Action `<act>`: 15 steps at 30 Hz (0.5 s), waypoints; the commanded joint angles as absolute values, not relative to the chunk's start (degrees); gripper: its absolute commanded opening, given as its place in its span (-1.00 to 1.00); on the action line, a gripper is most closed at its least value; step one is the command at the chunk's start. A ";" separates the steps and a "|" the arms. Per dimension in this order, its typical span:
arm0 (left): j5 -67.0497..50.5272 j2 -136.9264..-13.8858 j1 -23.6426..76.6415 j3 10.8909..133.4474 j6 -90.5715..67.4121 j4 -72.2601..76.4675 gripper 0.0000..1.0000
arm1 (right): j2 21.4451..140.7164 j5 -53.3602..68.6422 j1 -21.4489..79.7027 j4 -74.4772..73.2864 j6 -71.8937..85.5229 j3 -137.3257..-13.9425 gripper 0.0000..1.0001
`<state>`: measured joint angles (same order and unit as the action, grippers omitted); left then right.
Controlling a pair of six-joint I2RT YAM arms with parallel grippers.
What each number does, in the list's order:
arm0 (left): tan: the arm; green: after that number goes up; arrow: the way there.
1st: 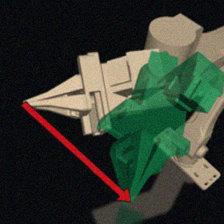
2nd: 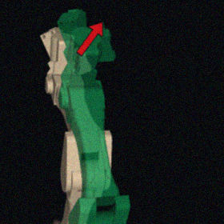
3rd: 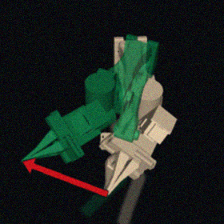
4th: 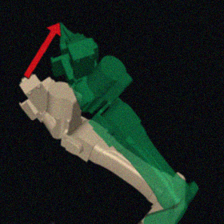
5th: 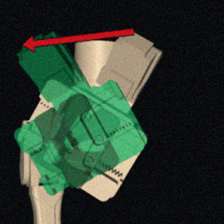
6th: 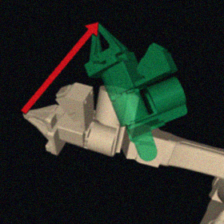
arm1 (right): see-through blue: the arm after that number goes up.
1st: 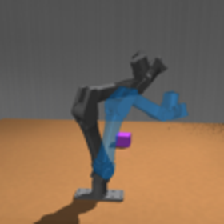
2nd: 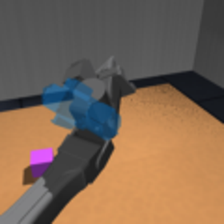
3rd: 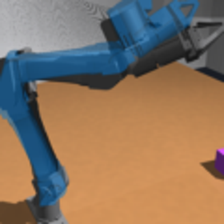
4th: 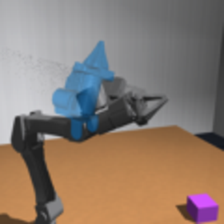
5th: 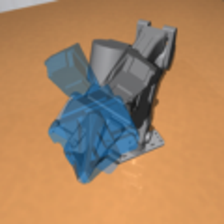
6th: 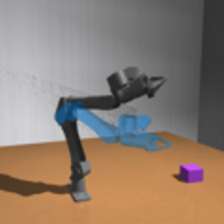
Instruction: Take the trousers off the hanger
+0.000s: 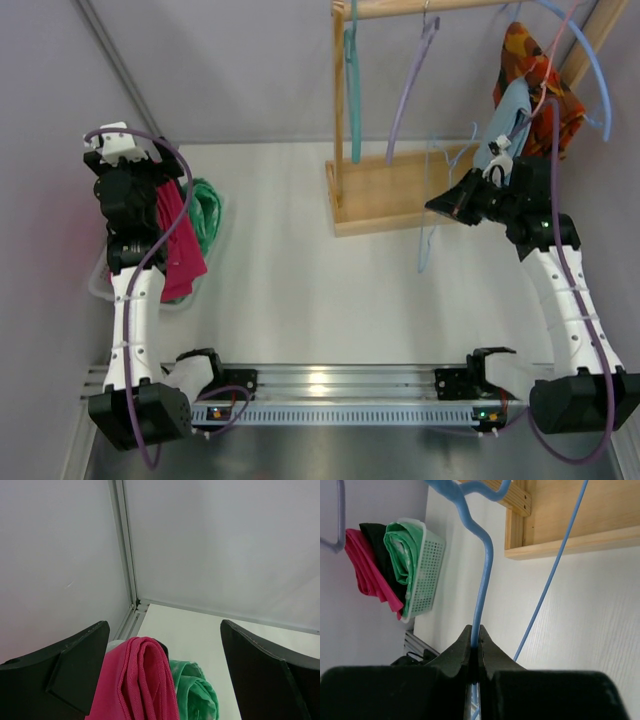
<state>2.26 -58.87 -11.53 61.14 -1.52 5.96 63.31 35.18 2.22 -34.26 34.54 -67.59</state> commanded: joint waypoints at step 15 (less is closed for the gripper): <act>0.26 -57.75 -11.25 63.99 -1.67 8.09 0.97 | 50.96 34.45 1.76 -39.20 23.47 -66.52 -1.00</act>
